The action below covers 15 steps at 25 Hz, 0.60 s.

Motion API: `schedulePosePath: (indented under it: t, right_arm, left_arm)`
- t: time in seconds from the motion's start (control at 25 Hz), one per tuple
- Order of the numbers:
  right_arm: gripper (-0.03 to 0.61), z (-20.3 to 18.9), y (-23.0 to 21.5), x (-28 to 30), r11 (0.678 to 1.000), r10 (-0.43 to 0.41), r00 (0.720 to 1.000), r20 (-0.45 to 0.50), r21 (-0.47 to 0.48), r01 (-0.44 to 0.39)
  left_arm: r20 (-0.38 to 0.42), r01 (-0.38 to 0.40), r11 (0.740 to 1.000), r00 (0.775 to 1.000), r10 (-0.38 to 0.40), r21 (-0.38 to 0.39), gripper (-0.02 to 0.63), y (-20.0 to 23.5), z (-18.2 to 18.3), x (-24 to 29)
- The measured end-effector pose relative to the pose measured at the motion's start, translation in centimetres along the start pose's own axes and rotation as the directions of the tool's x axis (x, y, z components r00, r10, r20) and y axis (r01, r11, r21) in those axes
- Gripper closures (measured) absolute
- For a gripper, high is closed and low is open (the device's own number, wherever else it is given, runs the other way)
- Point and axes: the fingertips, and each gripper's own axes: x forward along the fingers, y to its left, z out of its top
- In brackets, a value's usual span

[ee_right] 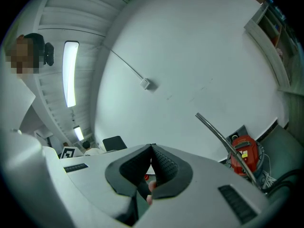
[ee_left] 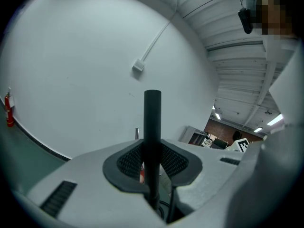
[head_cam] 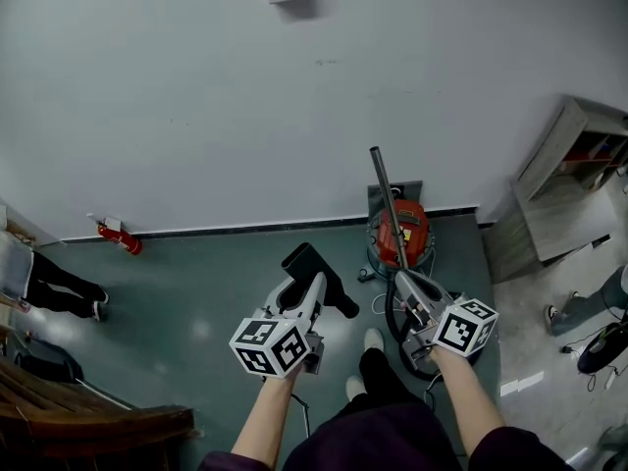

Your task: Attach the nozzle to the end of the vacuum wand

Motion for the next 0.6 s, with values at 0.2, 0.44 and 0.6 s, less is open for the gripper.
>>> schedulePosePath:
  t: [0.2,0.44,0.6]
  right_arm:
    - [0.56,2.2,-2.4,2.4,1.0,-0.004,1.0,0.0,0.004,0.004]
    - [0.56,5.3,-5.4,4.9,1.0,-0.008,1.0,0.009,0.014,0.008]
    - [0.56,7.2,-7.4,5.9,1.0,-0.009,1.0,0.014,0.024,0.009]
  left_arm:
    - [-0.009,0.007,1.0,1.0,-0.007,0.005,0.526,0.7,1.5,3.9]
    - [-0.02,0.016,1.0,1.0,-0.015,0.011,0.526,1.3,3.4,8.7]
    - [-0.026,0.016,1.0,1.0,-0.015,0.015,0.526,1.3,4.3,11.5]
